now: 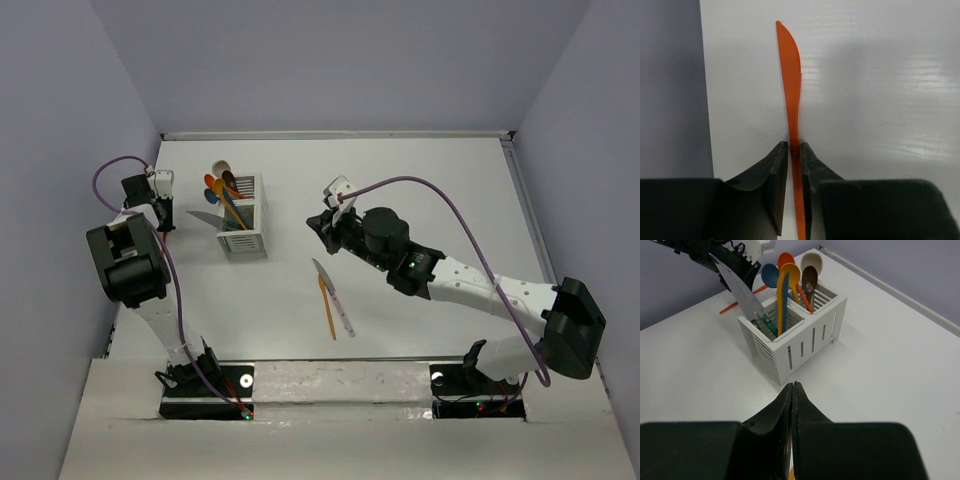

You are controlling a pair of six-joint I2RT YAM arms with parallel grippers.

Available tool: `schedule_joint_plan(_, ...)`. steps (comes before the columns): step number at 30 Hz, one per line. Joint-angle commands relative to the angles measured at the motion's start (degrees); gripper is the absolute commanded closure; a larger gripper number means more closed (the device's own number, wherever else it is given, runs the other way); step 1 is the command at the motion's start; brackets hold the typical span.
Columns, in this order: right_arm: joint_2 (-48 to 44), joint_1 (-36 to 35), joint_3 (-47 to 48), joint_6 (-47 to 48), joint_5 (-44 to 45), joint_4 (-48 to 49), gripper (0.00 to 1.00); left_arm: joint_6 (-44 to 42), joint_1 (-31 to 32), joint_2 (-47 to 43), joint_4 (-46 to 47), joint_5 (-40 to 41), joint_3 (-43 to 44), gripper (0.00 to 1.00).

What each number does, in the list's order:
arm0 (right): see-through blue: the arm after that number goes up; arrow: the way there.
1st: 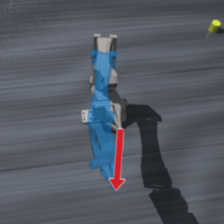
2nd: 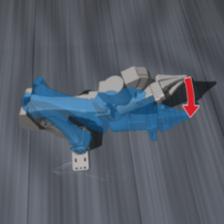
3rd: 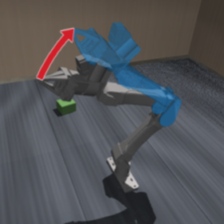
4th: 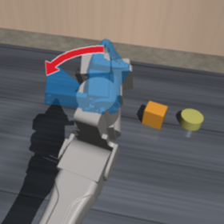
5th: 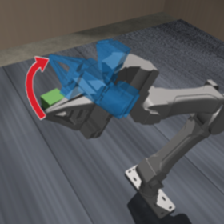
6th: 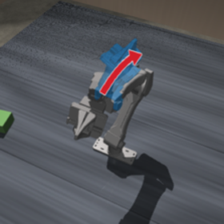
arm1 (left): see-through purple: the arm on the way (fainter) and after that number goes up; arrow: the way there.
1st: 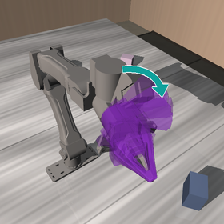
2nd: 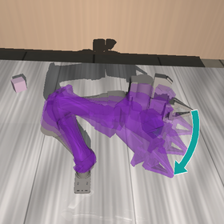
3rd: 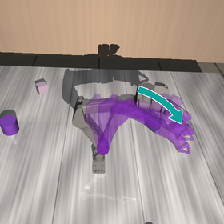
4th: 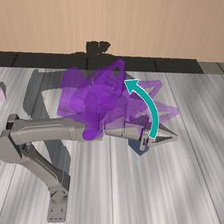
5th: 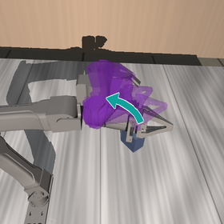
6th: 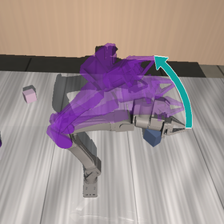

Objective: Sort the eating utensils into containers

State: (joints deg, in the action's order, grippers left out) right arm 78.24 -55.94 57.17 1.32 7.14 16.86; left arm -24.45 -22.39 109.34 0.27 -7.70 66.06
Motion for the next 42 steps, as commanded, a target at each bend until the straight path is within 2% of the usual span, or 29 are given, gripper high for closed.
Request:
schedule_joint_plan(1,-2.4,-0.7,-0.3,0.3,1.1,-0.2,0.96,-4.5,-1.1,0.6,-12.7,0.1,-3.0,0.68)
schedule_joint_plan(6,-2.6,-0.7,-0.2,0.0,1.3,-0.7,0.96,-6.3,-1.2,0.8,-15.2,-1.2,-2.0,0.57)
schedule_joint_plan(11,-2.2,-1.3,0.1,-0.2,1.8,-1.1,0.96,-5.0,-1.4,3.6,-16.7,-1.6,1.8,0.62)
schedule_joint_plan(15,-1.9,-1.3,0.9,0.3,2.1,-2.3,0.96,-4.6,-1.5,5.9,-18.4,-2.2,3.7,0.71)
schedule_joint_plan(19,-2.4,-1.8,0.9,0.7,2.5,-2.4,0.96,-5.4,-1.5,6.3,-19.1,-2.2,4.1,0.9)
schedule_joint_plan(20,-2.4,-1.8,1.0,0.7,2.5,-2.4,0.96,-5.4,-1.6,6.3,-19.2,-2.7,4.2,1.0)
schedule_joint_plan(26,-2.8,-1.8,1.0,0.7,2.4,-2.4,0.96,-2.7,-3.0,4.0,-17.2,-5.0,4.5,1.0)
schedule_joint_plan(29,-3.4,-1.8,0.7,0.6,2.4,-2.4,0.96,-0.8,-4.4,-3.1,-12.2,-9.1,2.1,1.0)
schedule_joint_plan(34,-4.6,-1.8,0.2,0.3,2.3,-2.3,0.96,2.2,-5.6,-9.5,-5.4,-11.2,-1.2,1.0)
schedule_joint_plan(42,-5.6,-1.8,-0.4,-0.3,1.9,-2.3,0.96,5.2,-6.4,-12.9,-4.6,-13.7,-1.4,1.0)
